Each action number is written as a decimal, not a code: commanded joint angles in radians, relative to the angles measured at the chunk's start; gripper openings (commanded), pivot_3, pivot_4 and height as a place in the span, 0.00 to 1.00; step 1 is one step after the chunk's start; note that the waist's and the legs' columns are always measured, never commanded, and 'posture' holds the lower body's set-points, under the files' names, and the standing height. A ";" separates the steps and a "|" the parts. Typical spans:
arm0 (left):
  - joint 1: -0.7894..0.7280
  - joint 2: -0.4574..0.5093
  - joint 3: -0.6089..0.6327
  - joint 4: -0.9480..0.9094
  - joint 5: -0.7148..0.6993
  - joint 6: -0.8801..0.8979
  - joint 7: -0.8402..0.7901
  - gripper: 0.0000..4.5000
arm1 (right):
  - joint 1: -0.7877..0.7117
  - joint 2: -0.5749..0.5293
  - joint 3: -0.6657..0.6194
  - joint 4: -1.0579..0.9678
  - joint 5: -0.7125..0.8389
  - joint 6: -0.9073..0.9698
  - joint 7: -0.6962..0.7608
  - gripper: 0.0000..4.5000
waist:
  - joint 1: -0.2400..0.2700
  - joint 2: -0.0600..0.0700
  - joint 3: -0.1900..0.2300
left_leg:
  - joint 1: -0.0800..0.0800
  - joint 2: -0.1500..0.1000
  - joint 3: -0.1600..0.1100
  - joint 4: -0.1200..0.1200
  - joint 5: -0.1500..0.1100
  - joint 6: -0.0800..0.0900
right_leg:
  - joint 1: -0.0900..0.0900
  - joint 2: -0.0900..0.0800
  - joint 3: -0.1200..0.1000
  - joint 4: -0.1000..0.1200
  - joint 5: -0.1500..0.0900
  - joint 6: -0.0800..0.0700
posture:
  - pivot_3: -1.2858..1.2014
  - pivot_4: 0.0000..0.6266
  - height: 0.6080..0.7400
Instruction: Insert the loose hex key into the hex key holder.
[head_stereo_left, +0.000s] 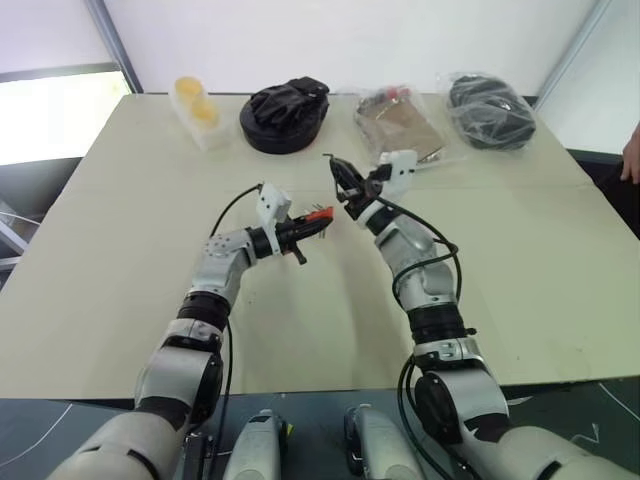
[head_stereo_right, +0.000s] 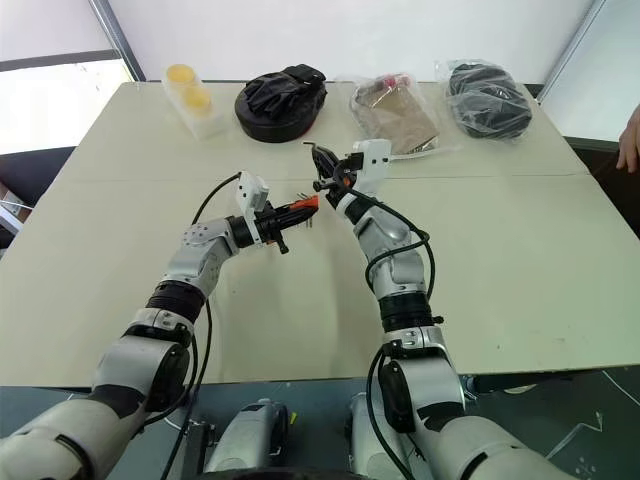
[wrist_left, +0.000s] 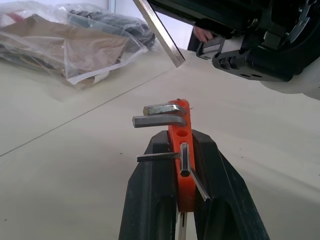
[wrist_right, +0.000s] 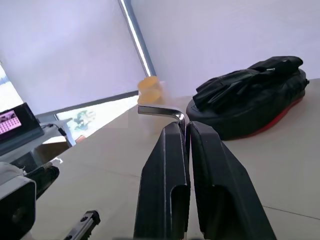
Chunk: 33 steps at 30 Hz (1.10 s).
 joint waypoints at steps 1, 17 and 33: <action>-0.036 -0.018 0.034 -0.014 -0.025 -0.009 -0.003 0.00 | -0.010 0.014 -0.004 -0.019 0.016 -0.035 -0.002 0.01 | 0.000 0.000 0.000 | 0.000 0.000 0.000 0.000 0.000 0.000 | 0.000 0.000 0.000 0.000 0.000 0.000 | 0.52 0.24 1.00; -0.037 -0.040 0.066 -0.066 -0.043 0.037 -0.009 0.00 | 0.017 0.028 -0.001 -0.030 0.028 -0.042 -0.026 0.01 | 0.000 0.000 0.000 | 0.000 0.000 0.000 0.001 0.000 0.000 | 0.000 0.000 0.000 0.001 0.000 0.000 | 0.52 0.24 1.00; -0.051 -0.054 0.087 -0.056 -0.050 0.053 0.018 0.00 | 0.024 0.040 0.008 -0.031 0.028 -0.046 -0.034 0.01 | 0.001 0.000 0.000 | 0.000 0.000 0.000 0.002 0.000 0.000 | 0.000 0.000 0.000 0.001 0.000 0.000 | 0.52 0.24 1.00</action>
